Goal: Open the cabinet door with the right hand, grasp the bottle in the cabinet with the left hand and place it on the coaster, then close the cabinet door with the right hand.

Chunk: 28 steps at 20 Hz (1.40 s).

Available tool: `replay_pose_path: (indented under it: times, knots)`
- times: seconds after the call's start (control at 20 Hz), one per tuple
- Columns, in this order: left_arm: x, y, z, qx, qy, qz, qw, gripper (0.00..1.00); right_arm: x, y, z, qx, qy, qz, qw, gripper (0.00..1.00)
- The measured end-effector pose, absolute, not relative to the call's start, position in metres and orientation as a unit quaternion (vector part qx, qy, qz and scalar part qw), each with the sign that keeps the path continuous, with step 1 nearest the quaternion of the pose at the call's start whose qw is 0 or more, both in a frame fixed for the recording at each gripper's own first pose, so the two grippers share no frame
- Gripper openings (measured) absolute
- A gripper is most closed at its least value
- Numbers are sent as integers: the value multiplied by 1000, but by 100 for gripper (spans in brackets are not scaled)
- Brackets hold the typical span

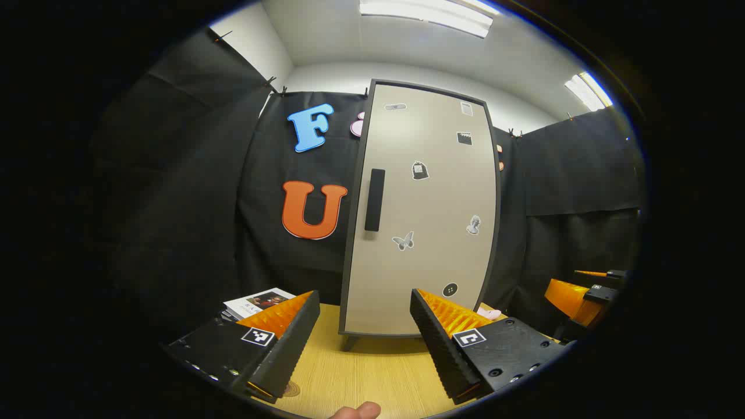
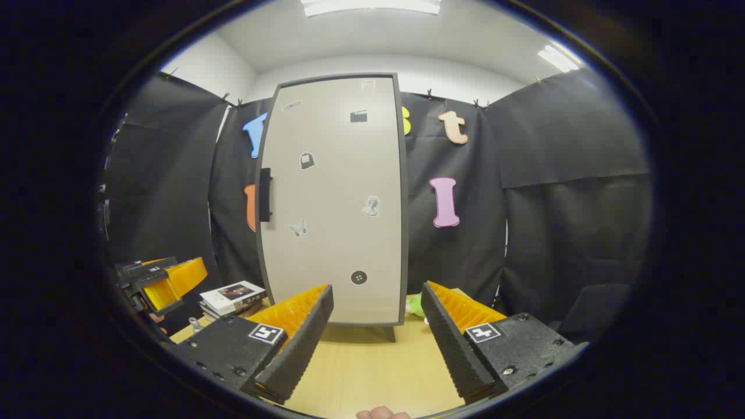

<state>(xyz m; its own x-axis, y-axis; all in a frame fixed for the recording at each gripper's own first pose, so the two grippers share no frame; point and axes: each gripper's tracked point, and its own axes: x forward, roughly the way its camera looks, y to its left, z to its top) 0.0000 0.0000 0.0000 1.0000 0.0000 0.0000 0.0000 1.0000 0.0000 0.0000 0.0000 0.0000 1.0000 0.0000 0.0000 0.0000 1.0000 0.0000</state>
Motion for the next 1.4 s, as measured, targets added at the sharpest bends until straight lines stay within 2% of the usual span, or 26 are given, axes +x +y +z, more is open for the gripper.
replay_pose_path:
  times: [1.1, 1.4]
  knots:
    - [-2, -1, 7, 5, -8, -3, 1000, 95, -2, -5, -1, 7, 0, -10, 1000, 98]
    - [-5, -2, 9, 3, -10, -7, 1000, 95, 10, 7, 6, 1, -7, 10, 1000, 97]
